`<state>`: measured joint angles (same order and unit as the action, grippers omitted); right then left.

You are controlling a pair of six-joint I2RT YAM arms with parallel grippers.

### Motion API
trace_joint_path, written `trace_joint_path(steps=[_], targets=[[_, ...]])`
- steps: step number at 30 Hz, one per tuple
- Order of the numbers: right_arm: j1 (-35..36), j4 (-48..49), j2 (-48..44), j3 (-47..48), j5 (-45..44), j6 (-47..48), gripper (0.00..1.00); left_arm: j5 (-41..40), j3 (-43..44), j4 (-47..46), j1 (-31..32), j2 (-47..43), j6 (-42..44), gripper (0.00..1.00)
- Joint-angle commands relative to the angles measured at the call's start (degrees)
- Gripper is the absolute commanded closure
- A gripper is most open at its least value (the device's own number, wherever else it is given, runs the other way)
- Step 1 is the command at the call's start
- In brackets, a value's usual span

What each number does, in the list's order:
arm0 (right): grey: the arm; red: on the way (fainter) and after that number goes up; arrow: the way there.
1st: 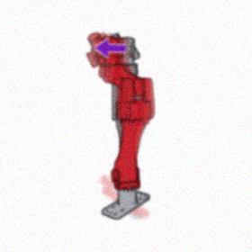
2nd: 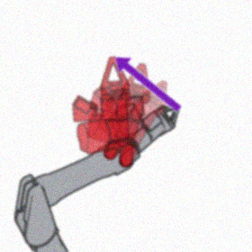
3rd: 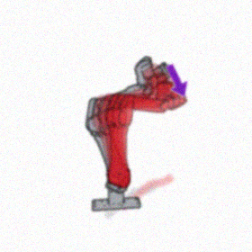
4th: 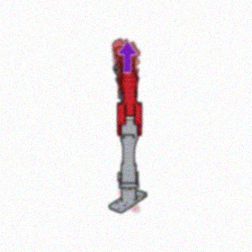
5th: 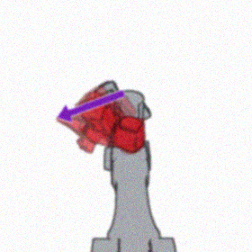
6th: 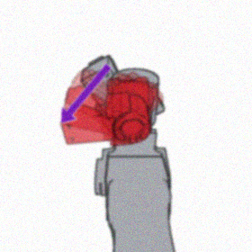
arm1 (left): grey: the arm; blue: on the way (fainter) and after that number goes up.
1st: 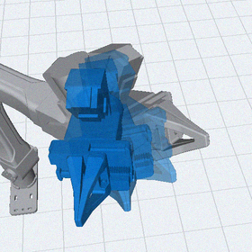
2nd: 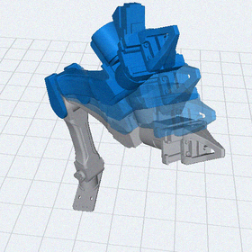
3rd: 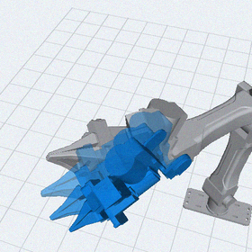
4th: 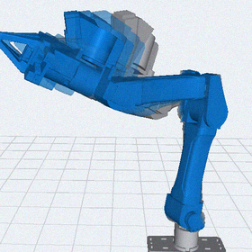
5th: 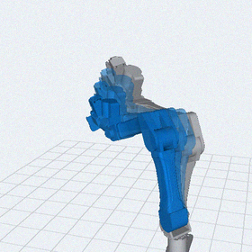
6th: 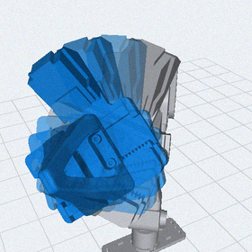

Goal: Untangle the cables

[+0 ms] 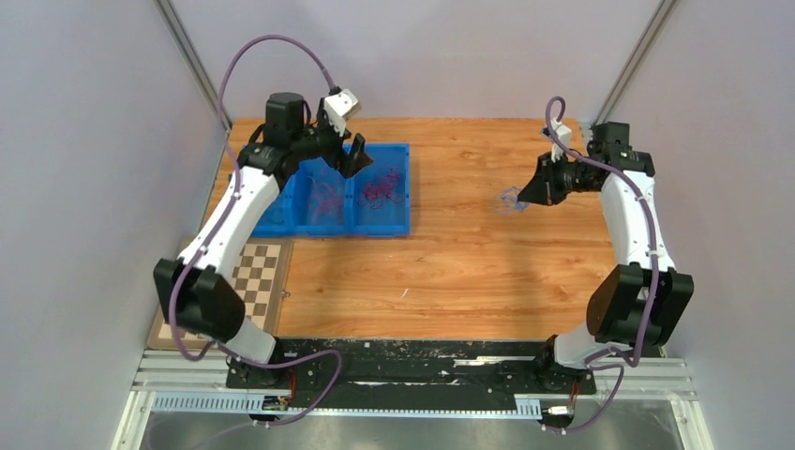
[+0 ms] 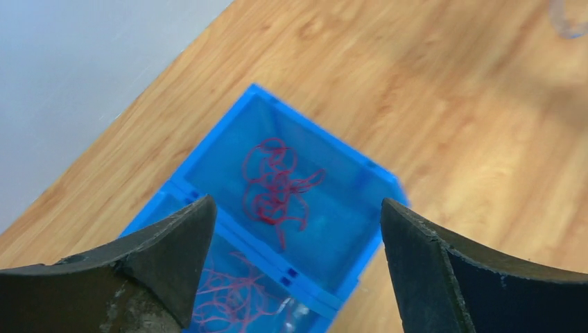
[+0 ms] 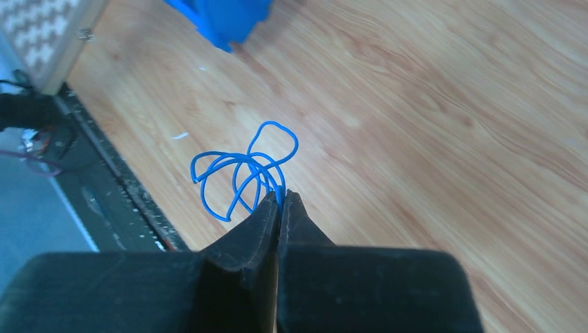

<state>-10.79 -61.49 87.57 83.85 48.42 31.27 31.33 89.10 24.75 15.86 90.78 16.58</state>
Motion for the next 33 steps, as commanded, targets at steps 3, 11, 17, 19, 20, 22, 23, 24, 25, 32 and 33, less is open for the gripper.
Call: trace_joint_path(steps=[3,11,17,19,20,22,23,24,25,32,33], targets=[[9.12,-0.39,-0.58,4.95,11.15,-2.62,1.00,22.14,-9.78,-9.91,1.08,-13.46,-14.10,0.04],[24.84,7.67,2.29,12.32,11.76,-9.94,1.00,23.47,-16.52,-17.48,9.91,-15.60,-27.43,0.05],[30.97,11.42,3.67,15.91,12.56,-13.73,1.00,22.57,-17.63,-19.74,13.72,-12.95,-30.47,0.09],[32.01,12.12,3.45,15.87,12.28,-14.04,1.00,23.25,-17.25,-19.28,14.13,-12.11,-30.67,0.19],[32.20,12.22,3.19,15.75,11.89,-14.04,1.00,23.60,-17.08,-19.16,14.18,-11.99,-30.83,0.26],[32.15,12.27,2.69,15.28,10.97,-14.06,1.00,23.82,-17.07,-18.35,14.08,-12.09,-29.85,0.54],[32.09,12.32,2.22,14.94,10.53,-13.98,1.00,23.75,-17.14,-17.64,14.10,-12.47,-29.14,0.61],[32.08,12.28,1.65,14.55,10.27,-13.83,1.00,23.15,-17.23,-15.90,14.07,-12.69,-27.41,0.75],[31.98,12.28,1.05,14.16,10.04,-13.67,1.00,22.81,-17.39,-15.10,13.91,-13.23,-26.74,0.81],[31.61,12.37,-2.33,11.89,8.92,-13.00,1.00,23.06,-21.14,-16.27,9.82,-15.68,-27.95,1.00],[31.55,12.50,-2.48,11.77,9.04,-12.99,1.00,23.81,-21.15,-16.34,9.68,-15.87,-27.58,0.97]])
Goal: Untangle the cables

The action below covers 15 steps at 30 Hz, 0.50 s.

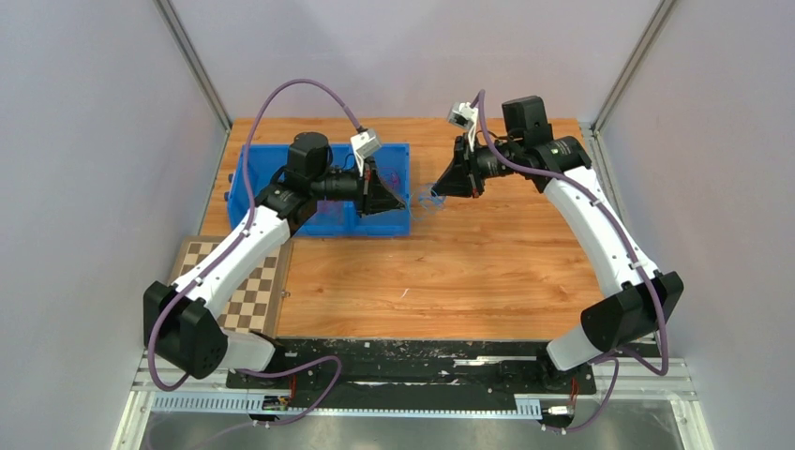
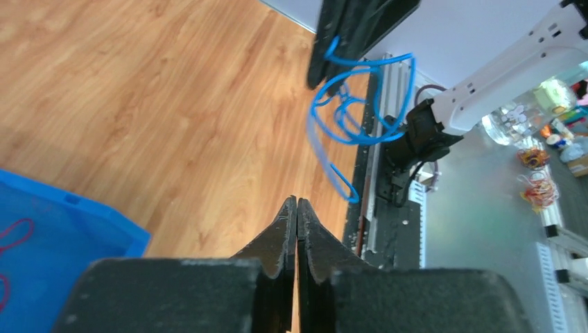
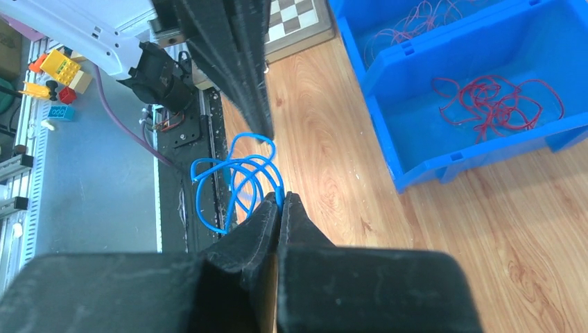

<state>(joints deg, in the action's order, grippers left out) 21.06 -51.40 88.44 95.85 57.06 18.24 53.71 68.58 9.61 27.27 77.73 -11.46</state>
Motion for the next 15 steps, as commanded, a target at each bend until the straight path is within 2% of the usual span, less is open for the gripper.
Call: trace_joint_path(steps=[1,2,3,4,6,11,13,15], targets=[[-0.23,2.55,-3.51,-0.40,0.68,-0.10,1.00,3.34,-0.50,-1.42,-1.63,-2.91,1.42,0.76],[-0.28,2.78,-3.46,-0.56,0.95,-0.43,1.00,3.86,-0.48,-1.60,-1.13,-2.97,1.61,0.58],[-0.29,3.10,-3.34,-0.65,1.15,-0.71,1.00,3.77,-0.42,-1.85,-0.75,-3.08,2.17,0.30],[-0.30,3.33,-3.22,-0.68,1.52,-0.94,1.00,3.26,-0.45,-1.90,0.02,-3.14,2.68,0.18],[-0.26,3.86,-3.02,-0.61,1.85,-1.37,1.00,2.89,-0.72,-2.59,0.96,-3.00,3.61,0.14],[-0.26,4.72,-2.96,-0.27,2.46,-2.44,1.00,3.47,-0.14,-6.77,2.54,-0.32,1.06,0.13],[-0.21,5.00,-3.06,-0.24,3.01,-2.83,1.00,1.15,0.50,-6.67,3.43,1.01,1.22,0.16],[-0.18,5.01,-3.38,-0.59,2.67,-2.67,1.00,-1.41,1.41,-7.15,3.73,2.30,-0.08,0.26]])
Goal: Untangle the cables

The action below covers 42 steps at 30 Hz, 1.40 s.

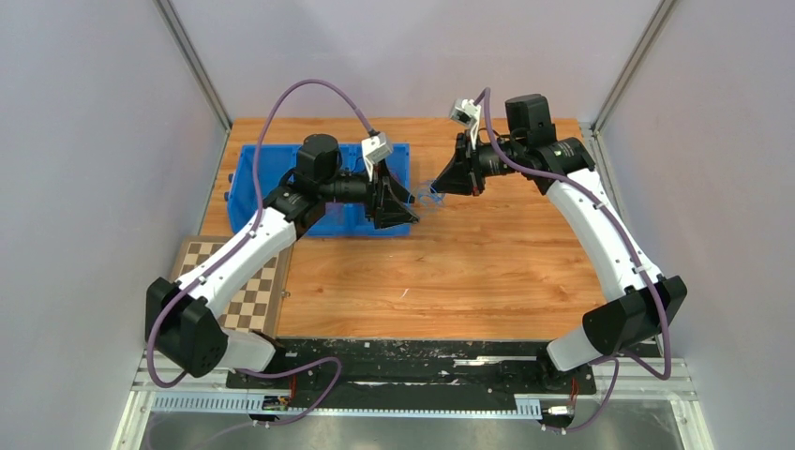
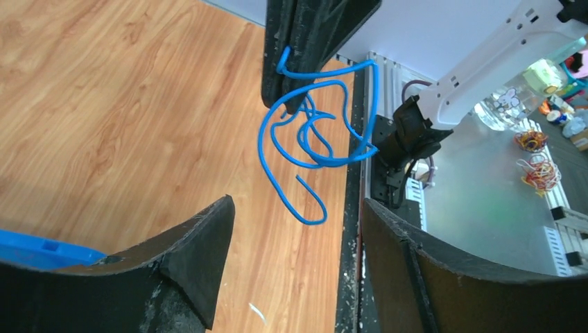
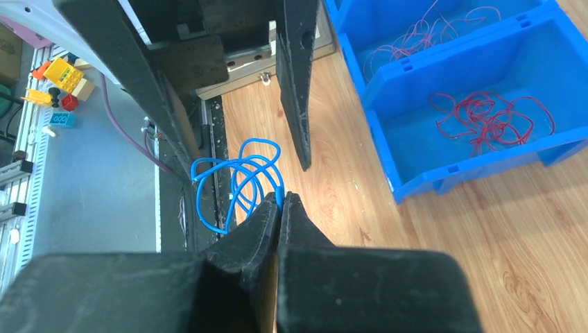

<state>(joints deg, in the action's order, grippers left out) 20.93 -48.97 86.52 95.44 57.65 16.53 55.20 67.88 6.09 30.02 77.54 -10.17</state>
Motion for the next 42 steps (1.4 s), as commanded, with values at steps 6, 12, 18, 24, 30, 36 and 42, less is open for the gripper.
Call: trace_joint_path(steps=[6,12,18,24,30,36,42], targets=[[-3.91,2.49,-3.78,-4.52,-1.18,-0.97,1.00,-1.10,2.01,-4.25,-2.52,1.16,-7.05,0.90],[-16.08,2.54,-4.95,-8.58,-3.01,-0.12,0.98,-0.51,-5.29,-2.41,-16.57,-6.90,-10.33,1.00],[-25.59,2.64,-3.44,-11.40,-3.84,0.43,0.99,-0.25,-3.75,-2.48,-32.68,-10.08,-14.93,1.00],[-26.90,2.62,0.41,-9.54,-0.46,-1.01,0.83,-0.64,1.86,-3.01,-38.88,-10.50,-16.97,1.00],[-26.74,2.51,2.25,-8.86,3.94,-2.63,0.25,-5.69,11.31,-2.88,-39.19,-10.36,-18.90,1.00],[-26.81,2.47,1.74,-10.32,1.05,-0.67,0.17,-12.77,24.51,-0.03,-42.76,-7.79,-17.83,1.00],[-26.70,-1.02,1.41,-11.85,2.86,5.38,0.14,-15.38,35.22,0.63,-46.67,-4.09,-17.70,1.00]])
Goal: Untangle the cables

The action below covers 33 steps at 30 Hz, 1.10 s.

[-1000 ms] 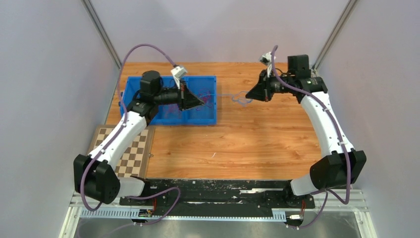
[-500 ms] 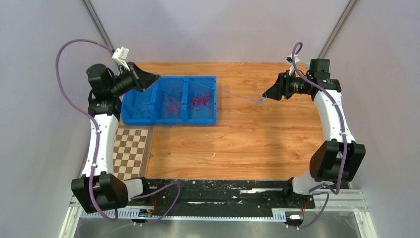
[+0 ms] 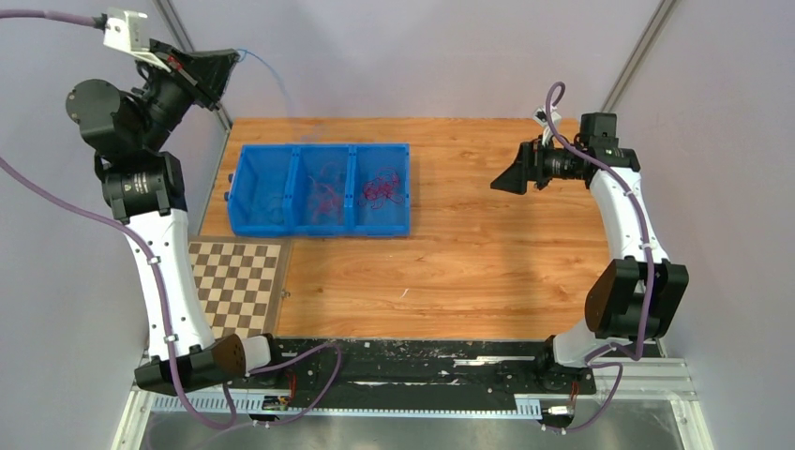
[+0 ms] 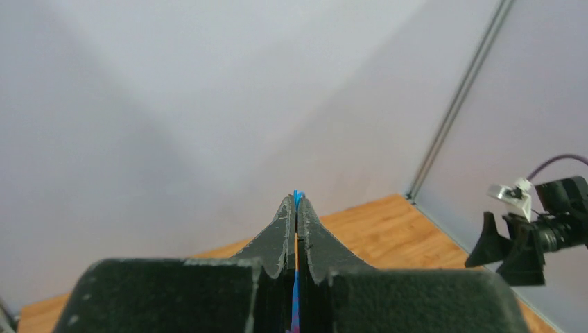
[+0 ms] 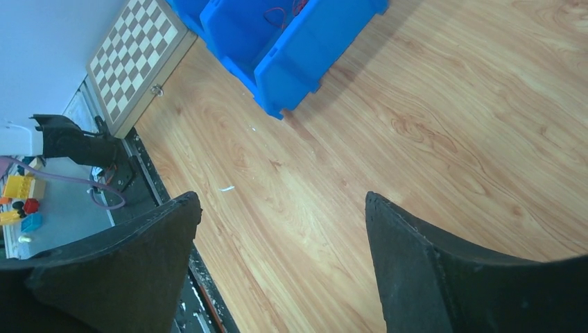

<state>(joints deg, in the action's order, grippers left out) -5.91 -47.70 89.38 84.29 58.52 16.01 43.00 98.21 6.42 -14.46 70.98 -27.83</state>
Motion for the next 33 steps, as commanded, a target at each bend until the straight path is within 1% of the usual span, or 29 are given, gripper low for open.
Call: trace_joint_path(steps=[1,3,5,7,10,12,13,16,20,26,30,33], targets=[[0.16,-2.75,-1.69,-1.29,1.50,7.53,0.15,-3.21,6.05,0.14,-2.51,2.97,0.24,1.00],[0.12,-2.96,-2.12,-2.09,0.49,8.73,0.16,-3.03,7.13,0.36,-2.75,3.46,1.58,1.00],[0.14,-3.20,-2.23,-2.29,0.24,8.86,0.15,-4.53,7.39,1.29,-2.77,3.46,3.88,1.00],[0.12,-3.35,-2.17,-2.51,0.00,8.94,0.15,-7.74,7.41,3.37,-2.89,3.53,7.31,1.00],[0.11,-3.69,-2.07,-2.86,-0.50,8.95,0.13,-17.53,7.81,9.27,-3.32,4.19,12.98,1.00],[0.16,-3.94,-2.11,-3.31,-0.72,9.20,0.12,-21.11,6.15,9.81,-4.67,4.41,13.89,1.00],[0.12,-4.02,-2.28,-3.53,-0.89,9.32,0.12,-21.69,5.38,9.39,-5.21,4.18,13.92,1.00],[0.11,-4.37,-2.58,-4.23,-1.31,9.90,0.10,-21.76,1.43,6.04,-6.99,3.49,14.47,1.00],[0.12,-5.06,-2.57,-4.62,-1.69,10.67,0.10,-20.45,-2.34,2.01,-7.25,3.76,15.62,1.00],[0.13,-6.03,-2.56,-4.14,-2.66,11.89,0.10,-20.53,-3.71,0.92,-7.22,6.14,15.28,1.00],[0.04,-6.41,-2.67,-4.41,-2.95,12.54,0.10,-16.71,-4.35,-0.28,-7.25,7.20,14.00,1.00],[0.08,-6.51,-2.41,-4.35,-2.97,12.58,0.10,-17.89,-5.80,0.86,-7.25,7.59,15.65,1.00]])
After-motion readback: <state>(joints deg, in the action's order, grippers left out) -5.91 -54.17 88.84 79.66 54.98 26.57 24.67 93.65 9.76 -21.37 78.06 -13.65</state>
